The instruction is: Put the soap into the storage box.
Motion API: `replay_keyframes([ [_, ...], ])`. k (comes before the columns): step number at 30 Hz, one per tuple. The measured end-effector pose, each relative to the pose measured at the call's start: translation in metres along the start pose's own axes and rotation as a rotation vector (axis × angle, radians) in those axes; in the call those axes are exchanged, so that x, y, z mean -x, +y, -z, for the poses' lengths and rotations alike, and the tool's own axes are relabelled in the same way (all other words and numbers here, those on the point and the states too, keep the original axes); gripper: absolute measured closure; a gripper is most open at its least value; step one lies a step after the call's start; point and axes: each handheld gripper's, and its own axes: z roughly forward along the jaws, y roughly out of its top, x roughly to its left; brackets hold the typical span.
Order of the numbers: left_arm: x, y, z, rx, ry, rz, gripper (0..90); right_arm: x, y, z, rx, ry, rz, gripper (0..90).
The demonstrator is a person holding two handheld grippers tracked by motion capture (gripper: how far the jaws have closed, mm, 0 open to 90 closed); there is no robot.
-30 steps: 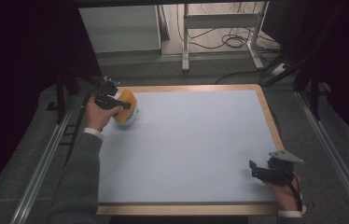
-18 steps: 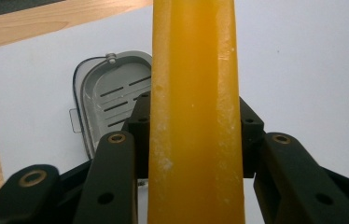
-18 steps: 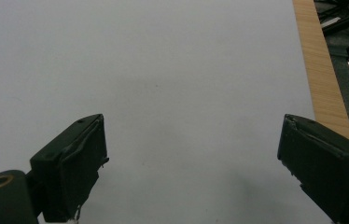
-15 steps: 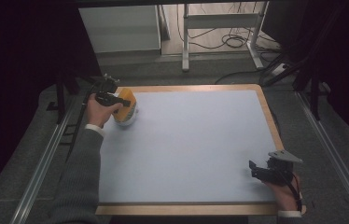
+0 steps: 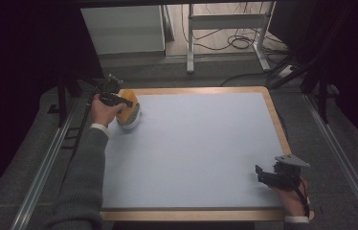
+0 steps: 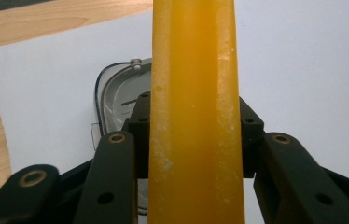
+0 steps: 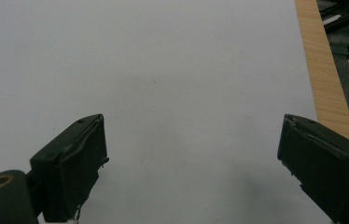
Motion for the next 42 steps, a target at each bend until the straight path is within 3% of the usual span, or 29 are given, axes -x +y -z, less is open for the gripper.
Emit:
replay_keyframes([
  [15,-0.012,0.004,-0.025,-0.023,0.01,0.062,61.2,0.001,-0.001,0.0,-0.002,-0.001,-0.001,8.1],
  [28,-0.013,0.003,-0.036,-0.033,0.017,0.083,61.2,0.002,-0.001,0.0,-0.003,-0.009,0.002,8.1],
  [39,-0.023,-0.007,-0.04,-0.047,0.038,0.111,61.1,0.002,-0.001,-0.001,-0.005,-0.011,-0.001,8.1],
  [42,-0.025,-0.007,-0.039,-0.017,0.022,0.133,57.6,0.001,-0.001,-0.001,-0.006,-0.011,0.003,8.1],
])
